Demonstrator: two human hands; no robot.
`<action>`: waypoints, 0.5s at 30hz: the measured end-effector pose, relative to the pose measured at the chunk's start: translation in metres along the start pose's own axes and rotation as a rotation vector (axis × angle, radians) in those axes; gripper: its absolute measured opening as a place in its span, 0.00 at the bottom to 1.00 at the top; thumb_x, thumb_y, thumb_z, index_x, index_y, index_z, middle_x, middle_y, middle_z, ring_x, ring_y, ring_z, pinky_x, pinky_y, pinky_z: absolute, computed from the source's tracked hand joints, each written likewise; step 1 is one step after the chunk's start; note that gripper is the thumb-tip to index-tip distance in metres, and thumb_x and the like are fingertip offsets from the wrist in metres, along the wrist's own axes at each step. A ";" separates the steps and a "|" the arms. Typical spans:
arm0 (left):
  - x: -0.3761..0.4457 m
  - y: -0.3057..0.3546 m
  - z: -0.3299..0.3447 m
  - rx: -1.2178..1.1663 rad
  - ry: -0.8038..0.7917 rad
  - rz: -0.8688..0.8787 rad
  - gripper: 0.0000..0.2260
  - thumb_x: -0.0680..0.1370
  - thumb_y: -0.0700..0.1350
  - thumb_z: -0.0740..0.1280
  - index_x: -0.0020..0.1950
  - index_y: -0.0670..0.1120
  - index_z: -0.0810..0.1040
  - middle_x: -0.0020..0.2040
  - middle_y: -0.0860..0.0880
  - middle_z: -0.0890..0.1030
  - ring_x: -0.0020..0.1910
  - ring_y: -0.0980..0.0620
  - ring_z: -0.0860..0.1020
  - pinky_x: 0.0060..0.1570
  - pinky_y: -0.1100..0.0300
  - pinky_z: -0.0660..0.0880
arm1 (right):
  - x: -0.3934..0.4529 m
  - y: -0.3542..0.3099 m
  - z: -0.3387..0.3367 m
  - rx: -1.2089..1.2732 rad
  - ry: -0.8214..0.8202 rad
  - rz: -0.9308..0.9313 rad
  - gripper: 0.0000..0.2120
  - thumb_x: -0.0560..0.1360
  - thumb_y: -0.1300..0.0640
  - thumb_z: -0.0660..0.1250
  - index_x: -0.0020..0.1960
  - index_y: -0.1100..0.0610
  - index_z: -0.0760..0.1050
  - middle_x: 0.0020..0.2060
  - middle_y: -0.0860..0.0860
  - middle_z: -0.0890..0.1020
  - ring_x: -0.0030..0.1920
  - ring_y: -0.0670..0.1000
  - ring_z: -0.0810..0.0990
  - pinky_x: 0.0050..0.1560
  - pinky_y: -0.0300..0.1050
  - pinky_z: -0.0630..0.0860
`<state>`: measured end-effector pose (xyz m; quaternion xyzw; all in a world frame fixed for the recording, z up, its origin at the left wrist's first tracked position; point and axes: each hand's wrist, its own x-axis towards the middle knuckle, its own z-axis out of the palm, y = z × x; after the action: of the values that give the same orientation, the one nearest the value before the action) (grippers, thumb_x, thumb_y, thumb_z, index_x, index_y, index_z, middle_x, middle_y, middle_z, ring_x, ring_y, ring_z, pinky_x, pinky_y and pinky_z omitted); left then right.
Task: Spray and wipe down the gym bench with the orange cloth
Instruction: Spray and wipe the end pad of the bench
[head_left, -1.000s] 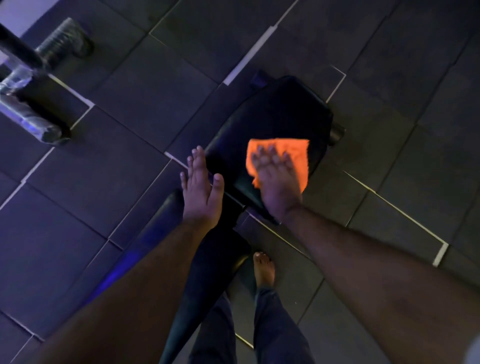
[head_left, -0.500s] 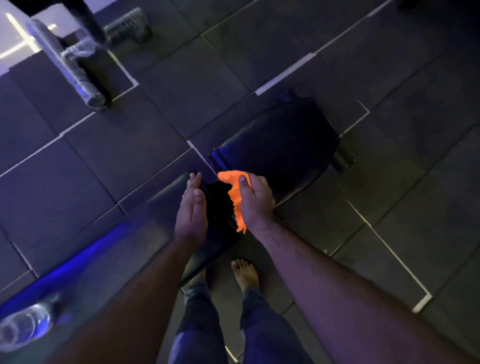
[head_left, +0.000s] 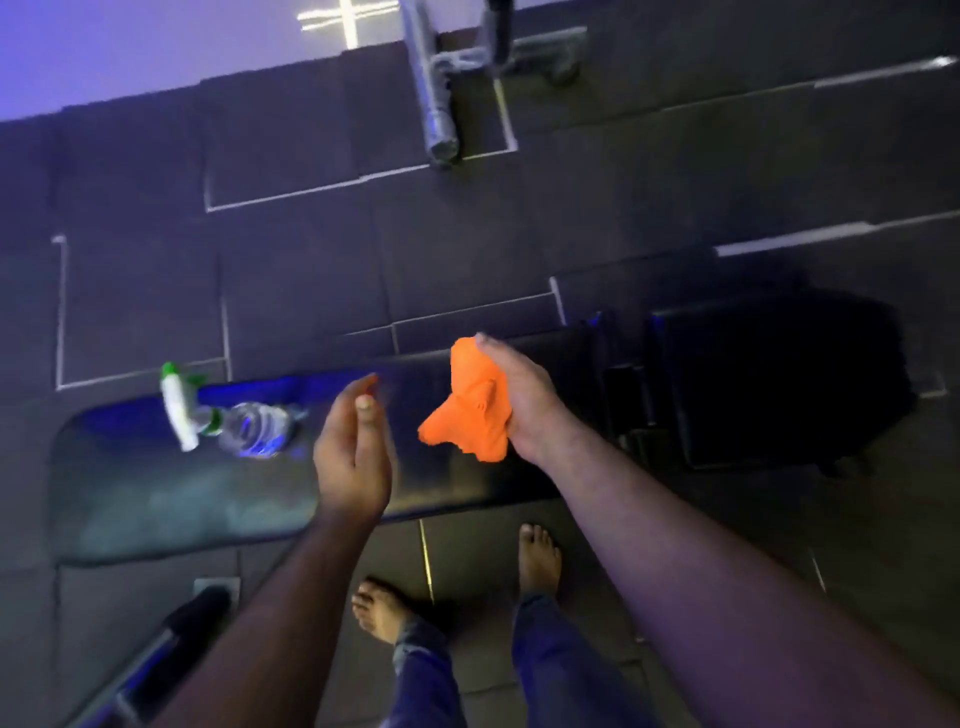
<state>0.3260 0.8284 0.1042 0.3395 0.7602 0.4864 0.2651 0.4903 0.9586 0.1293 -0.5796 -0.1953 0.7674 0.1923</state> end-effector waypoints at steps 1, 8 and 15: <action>-0.001 -0.010 -0.019 0.031 0.134 0.011 0.16 0.88 0.55 0.61 0.59 0.45 0.82 0.50 0.62 0.83 0.51 0.66 0.80 0.55 0.69 0.75 | 0.005 0.007 0.016 -0.115 0.016 -0.036 0.08 0.75 0.50 0.75 0.48 0.55 0.83 0.37 0.54 0.83 0.36 0.55 0.82 0.41 0.50 0.77; 0.009 -0.080 -0.133 0.378 0.674 -0.103 0.36 0.68 0.58 0.83 0.64 0.35 0.75 0.57 0.37 0.77 0.54 0.38 0.76 0.58 0.42 0.74 | 0.014 0.054 0.113 -0.392 0.036 -0.115 0.08 0.76 0.66 0.66 0.47 0.55 0.80 0.41 0.54 0.83 0.39 0.55 0.80 0.36 0.45 0.73; 0.061 -0.097 -0.147 0.143 0.241 -0.194 0.20 0.73 0.62 0.75 0.64 0.67 0.80 0.53 0.62 0.86 0.52 0.60 0.84 0.60 0.49 0.82 | 0.010 0.081 0.155 -0.572 0.037 -0.159 0.08 0.78 0.65 0.64 0.52 0.62 0.82 0.42 0.56 0.80 0.44 0.59 0.78 0.42 0.52 0.73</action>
<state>0.1550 0.7649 0.0671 0.2215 0.8484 0.4403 0.1930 0.3323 0.8826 0.1182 -0.6069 -0.4447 0.6533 0.0842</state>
